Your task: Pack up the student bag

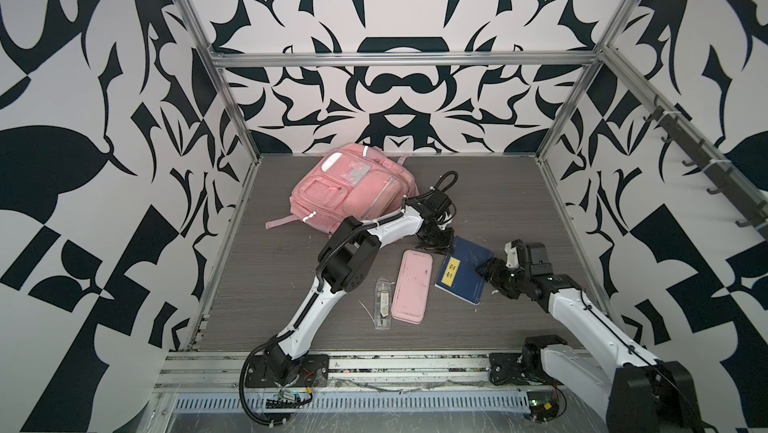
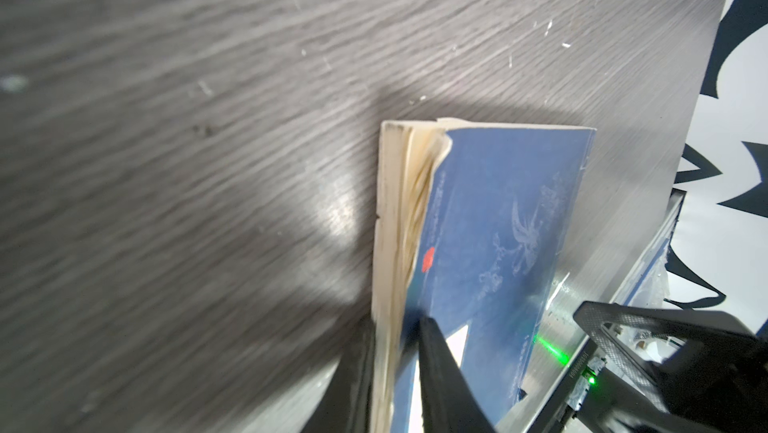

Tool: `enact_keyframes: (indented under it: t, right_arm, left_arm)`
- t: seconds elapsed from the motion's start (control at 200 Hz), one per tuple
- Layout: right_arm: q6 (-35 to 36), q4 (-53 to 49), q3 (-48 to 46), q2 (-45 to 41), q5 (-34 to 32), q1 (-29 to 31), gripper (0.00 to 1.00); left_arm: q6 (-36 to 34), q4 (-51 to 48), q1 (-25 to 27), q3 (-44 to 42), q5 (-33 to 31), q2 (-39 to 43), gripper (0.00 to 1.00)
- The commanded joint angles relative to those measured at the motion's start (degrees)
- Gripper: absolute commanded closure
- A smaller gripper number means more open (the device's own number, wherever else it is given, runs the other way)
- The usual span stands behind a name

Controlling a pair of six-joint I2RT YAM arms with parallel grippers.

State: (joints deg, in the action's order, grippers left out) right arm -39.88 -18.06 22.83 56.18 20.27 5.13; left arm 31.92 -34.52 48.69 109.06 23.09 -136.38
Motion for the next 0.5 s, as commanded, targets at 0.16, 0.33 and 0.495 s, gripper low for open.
enact_keyframes:
  t: [0.16,0.33,0.495]
  right_arm:
    - [0.93,3.87,-0.96,4.7,-0.05,0.19,0.38]
    - [0.25,6.17,-1.53,6.32,0.58,0.15,0.38]
    - [-1.14,11.23,-2.33,8.18,3.97,0.18,0.38]
  left_arm:
    - [-0.55,-4.83,1.13,-1.67,-7.63,-1.41,0.77]
    - [-1.29,-6.42,1.89,-0.28,-10.15,-2.29,0.77]
    - [-1.67,-7.37,2.29,1.29,-10.26,-3.32,0.76]
